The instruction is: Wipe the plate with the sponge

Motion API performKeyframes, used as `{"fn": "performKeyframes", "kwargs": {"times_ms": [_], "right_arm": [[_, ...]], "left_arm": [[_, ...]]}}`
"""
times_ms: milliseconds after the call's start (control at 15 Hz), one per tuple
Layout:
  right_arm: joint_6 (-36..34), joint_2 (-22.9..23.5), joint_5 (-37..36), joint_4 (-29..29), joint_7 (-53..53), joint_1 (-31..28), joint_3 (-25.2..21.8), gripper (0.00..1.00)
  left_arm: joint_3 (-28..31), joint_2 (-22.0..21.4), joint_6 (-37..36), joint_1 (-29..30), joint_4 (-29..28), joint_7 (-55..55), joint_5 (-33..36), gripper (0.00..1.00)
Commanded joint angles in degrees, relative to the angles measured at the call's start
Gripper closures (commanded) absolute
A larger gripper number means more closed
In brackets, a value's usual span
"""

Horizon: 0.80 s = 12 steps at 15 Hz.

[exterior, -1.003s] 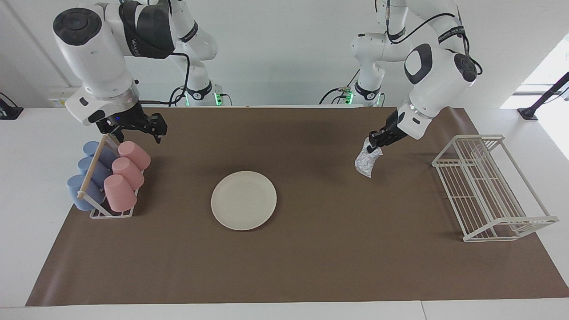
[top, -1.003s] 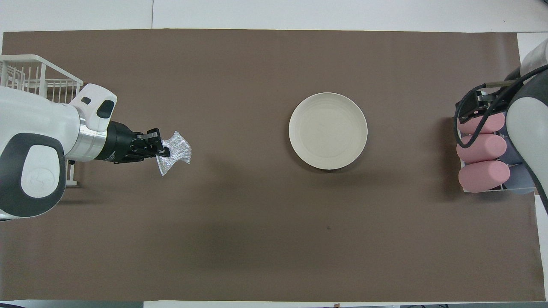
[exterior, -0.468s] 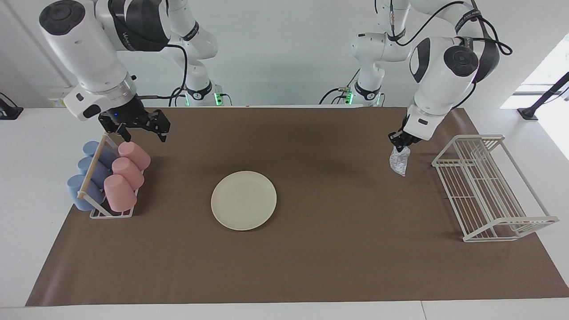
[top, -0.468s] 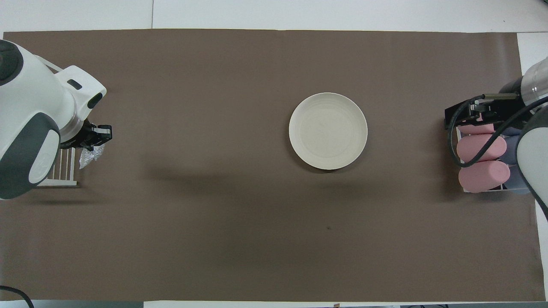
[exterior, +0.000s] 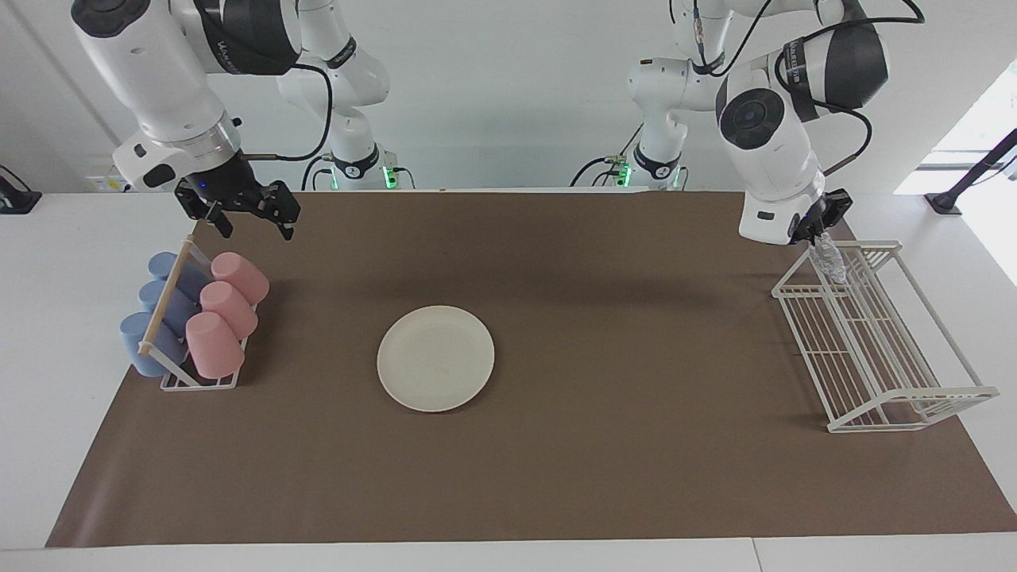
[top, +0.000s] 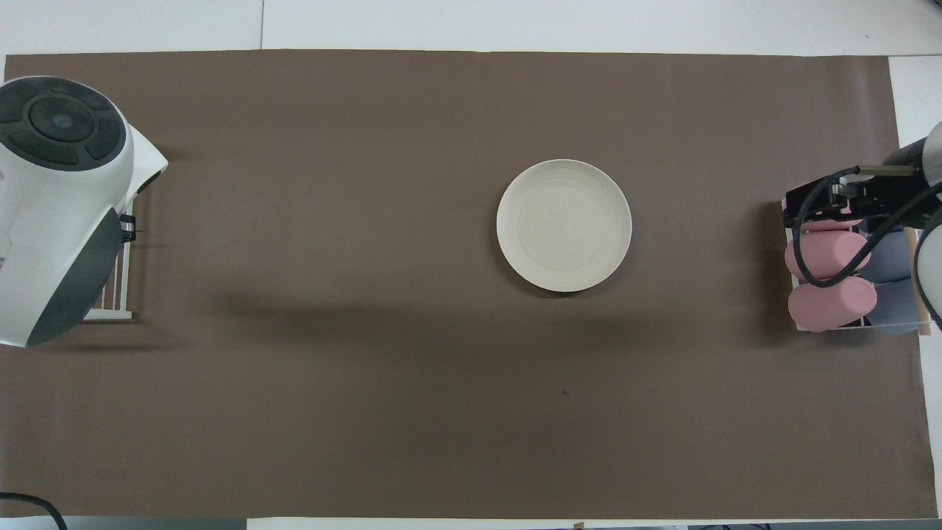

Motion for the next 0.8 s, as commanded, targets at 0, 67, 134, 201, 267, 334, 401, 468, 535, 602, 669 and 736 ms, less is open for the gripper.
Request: {"fn": "performKeyframes", "kwargs": {"times_ms": [0, 67, 134, 201, 267, 334, 401, 468, 535, 602, 669, 736], "right_arm": [[0.58, -1.60, 1.11, -1.82, -7.10, -0.14, -4.60, 0.00], [0.49, -1.52, 1.20, -1.82, -6.94, -0.14, -4.52, 0.00], [0.05, -1.52, 1.20, -1.64, -6.51, -0.05, -3.83, 0.00], [0.14, -1.52, 1.20, -1.38, -6.07, 0.04, -2.69, 0.00], [0.22, -1.52, 1.11, -1.38, -5.97, -0.49, -1.98, 0.00], [0.49, -1.52, 1.03, -1.38, -5.89, -0.40, -2.06, 0.00], [0.31, -1.52, 1.02, -1.38, -5.97, -0.40, -2.06, 0.00], [0.31, -1.43, 1.02, -1.20, -6.15, -0.40, -2.06, 0.00], [0.31, -1.43, 0.94, -1.12, -6.50, -0.49, -2.06, 0.00], [0.14, -1.43, 0.68, -1.11, -6.59, -0.67, -2.15, 0.00], [-0.04, -1.43, 0.67, -1.11, -6.59, -0.75, -2.32, 0.00], [-0.04, -1.43, 0.67, -1.11, -6.59, -0.75, -2.50, 0.00]], "left_arm": [[0.22, 5.15, -3.84, -0.45, 4.52, -0.43, 8.81, 1.00], [0.22, 6.28, -4.01, -0.36, 4.35, -0.52, 11.63, 1.00], [0.22, 8.21, -4.54, -0.45, 4.35, -0.61, 14.09, 1.00], [0.22, 11.10, -4.81, -0.53, 4.44, -0.61, 16.81, 1.00], [0.31, 13.04, -4.89, -0.45, 4.44, -1.04, 17.97, 1.00], [0.57, 14.98, -4.98, -0.36, 4.35, -2.35, 19.03, 1.00], [0.57, 16.74, -5.24, -0.19, 4.35, -3.23, 19.82, 1.00], [0.57, 18.06, -5.60, -0.10, 4.52, -4.37, 19.39, 1.00], [0.49, 18.42, -5.34, 0.25, 4.26, -6.30, 19.30, 1.00], [0.40, 18.51, -4.99, 0.26, 3.83, -7.54, 19.13, 1.00], [0.40, 18.43, -4.55, 0.34, 3.30, -8.42, 18.08, 1.00], [0.40, 18.34, -3.76, 0.60, 3.03, -8.60, 17.20, 1.00]]}}
